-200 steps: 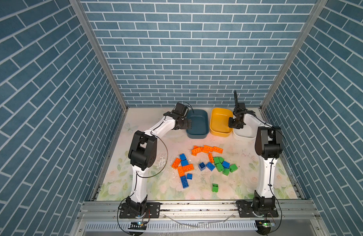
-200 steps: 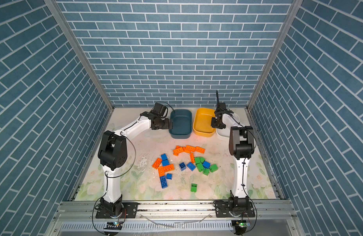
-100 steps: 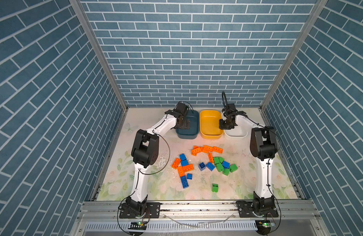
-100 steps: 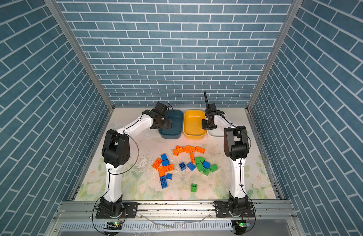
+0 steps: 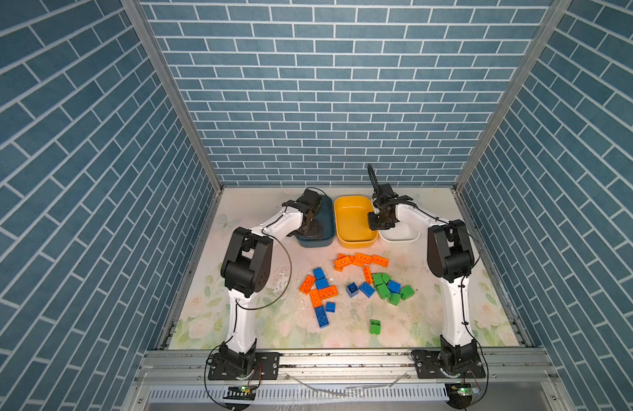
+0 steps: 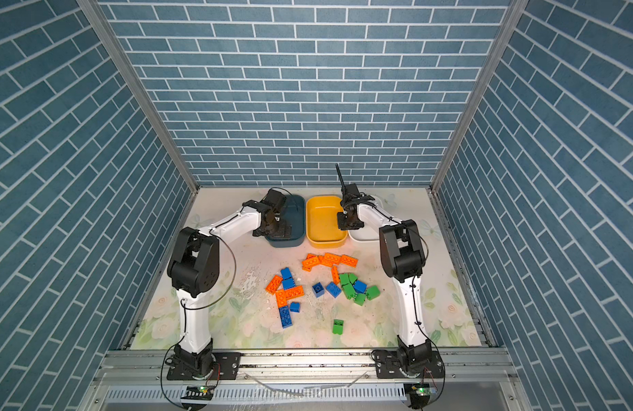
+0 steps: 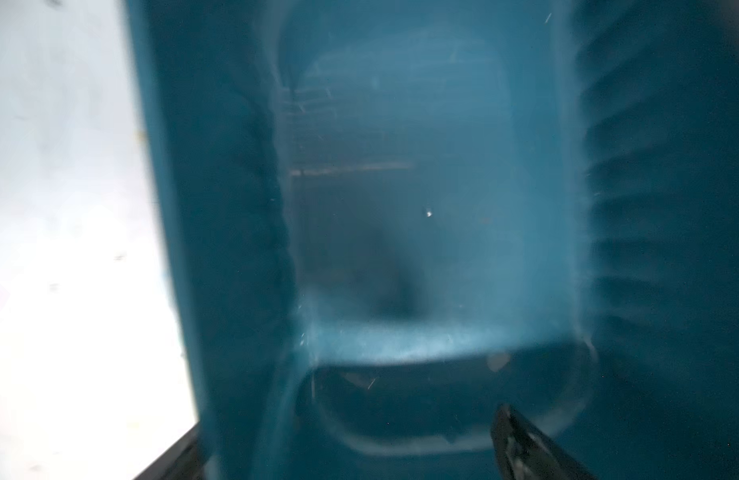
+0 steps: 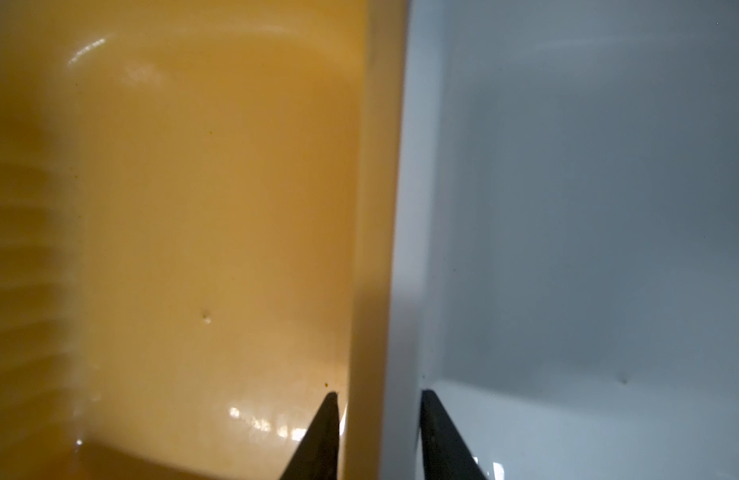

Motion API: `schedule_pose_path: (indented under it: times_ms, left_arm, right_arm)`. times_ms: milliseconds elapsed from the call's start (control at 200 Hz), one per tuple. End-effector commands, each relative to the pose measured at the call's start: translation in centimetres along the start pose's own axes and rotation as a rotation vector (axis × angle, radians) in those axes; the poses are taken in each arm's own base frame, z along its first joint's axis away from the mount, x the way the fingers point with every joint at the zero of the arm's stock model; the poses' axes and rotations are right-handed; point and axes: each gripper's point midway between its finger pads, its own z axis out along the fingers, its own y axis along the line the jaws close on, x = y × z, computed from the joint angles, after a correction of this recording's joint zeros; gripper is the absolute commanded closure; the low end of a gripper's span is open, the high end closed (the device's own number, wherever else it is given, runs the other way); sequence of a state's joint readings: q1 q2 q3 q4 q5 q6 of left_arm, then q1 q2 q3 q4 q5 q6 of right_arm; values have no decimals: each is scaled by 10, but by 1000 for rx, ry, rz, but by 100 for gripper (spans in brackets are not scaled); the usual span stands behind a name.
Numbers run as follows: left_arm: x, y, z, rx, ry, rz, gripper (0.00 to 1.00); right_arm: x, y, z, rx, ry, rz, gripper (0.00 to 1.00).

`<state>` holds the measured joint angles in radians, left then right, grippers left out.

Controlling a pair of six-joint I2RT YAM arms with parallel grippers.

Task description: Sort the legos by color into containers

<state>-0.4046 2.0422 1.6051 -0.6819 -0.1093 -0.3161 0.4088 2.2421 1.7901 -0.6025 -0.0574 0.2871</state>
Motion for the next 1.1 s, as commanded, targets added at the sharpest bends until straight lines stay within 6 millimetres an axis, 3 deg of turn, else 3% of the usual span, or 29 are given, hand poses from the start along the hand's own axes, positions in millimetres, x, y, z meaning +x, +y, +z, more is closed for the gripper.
schedule_pose_path:
  times_ms: [0,205,430,655,845,860,890,1095]
  left_arm:
    - [-5,24,-11,-20,-21,7,1]
    - [-8,21,1,12,0,101,1]
    - [-23,-3,13,120,3,153,1]
    - [-33,-9,17,132,5,168,1]
    - [-31,10,3,53,8,147,1]
    - [-31,12,1,52,6,143,1]
    - [-30,14,-3,48,3,133,1]
    - [-26,30,-35,5,-50,64,1]
  right_arm:
    - [6,11,-2,20,-2,94,67]
    - [-3,18,3,49,-53,160,67]
    - [-9,20,7,62,-75,179,68]
    - [-21,16,-5,91,-121,149,66]
    - [-22,17,-23,87,-125,78,52]
    - [-27,19,-36,79,-147,74,50]
    - [-27,20,-43,73,-153,62,46]
    - [2,21,-77,34,-149,16,36]
